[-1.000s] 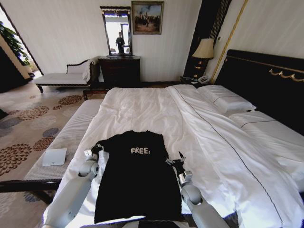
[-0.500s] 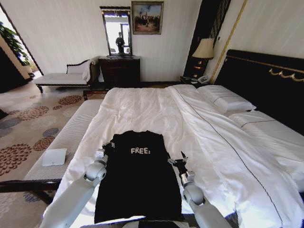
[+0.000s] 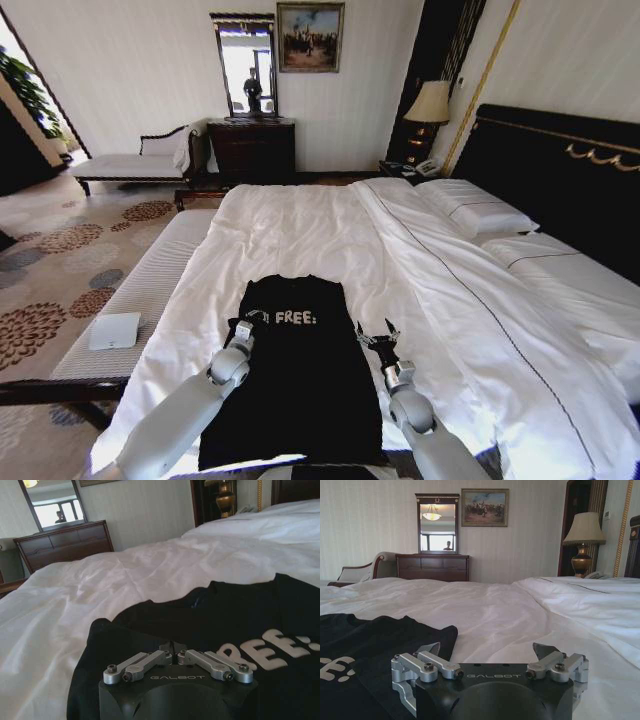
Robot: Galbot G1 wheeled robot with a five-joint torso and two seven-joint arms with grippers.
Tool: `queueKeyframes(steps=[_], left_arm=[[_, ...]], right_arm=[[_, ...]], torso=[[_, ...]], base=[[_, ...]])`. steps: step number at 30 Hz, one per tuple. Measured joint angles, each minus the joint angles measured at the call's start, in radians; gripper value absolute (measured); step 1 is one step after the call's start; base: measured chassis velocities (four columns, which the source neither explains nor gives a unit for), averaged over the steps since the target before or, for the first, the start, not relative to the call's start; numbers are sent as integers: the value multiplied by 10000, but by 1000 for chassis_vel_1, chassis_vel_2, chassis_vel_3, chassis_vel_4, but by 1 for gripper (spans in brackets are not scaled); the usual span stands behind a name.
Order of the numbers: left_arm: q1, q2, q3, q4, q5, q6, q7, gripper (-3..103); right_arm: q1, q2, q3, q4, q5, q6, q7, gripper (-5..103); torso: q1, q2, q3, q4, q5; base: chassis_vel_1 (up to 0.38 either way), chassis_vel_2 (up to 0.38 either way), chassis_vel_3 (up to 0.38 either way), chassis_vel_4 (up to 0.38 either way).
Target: Fold the clothes on the bed.
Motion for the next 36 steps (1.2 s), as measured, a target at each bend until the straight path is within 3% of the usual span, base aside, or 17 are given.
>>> queueKeyframes(steps=[8, 20, 36], left_arm=[[144, -243, 122, 315, 341, -59, -11, 0], [136, -997, -129, 707, 685, -23, -554, 0], [301, -978, -127, 618, 754, 17, -527, 0]], right_arm=[[25, 39, -40, -23, 4, 2, -18, 100], [-3, 98, -87, -66, -34, 3, -25, 100], [17, 76, -94, -81, -33, 13, -31, 100]], torso=[[0, 0, 0, 0, 1], [0, 0, 0, -1, 0], [0, 0, 0, -1, 0]], base=[[0, 0, 0, 0], [0, 0, 0, 0], [0, 0, 0, 0]])
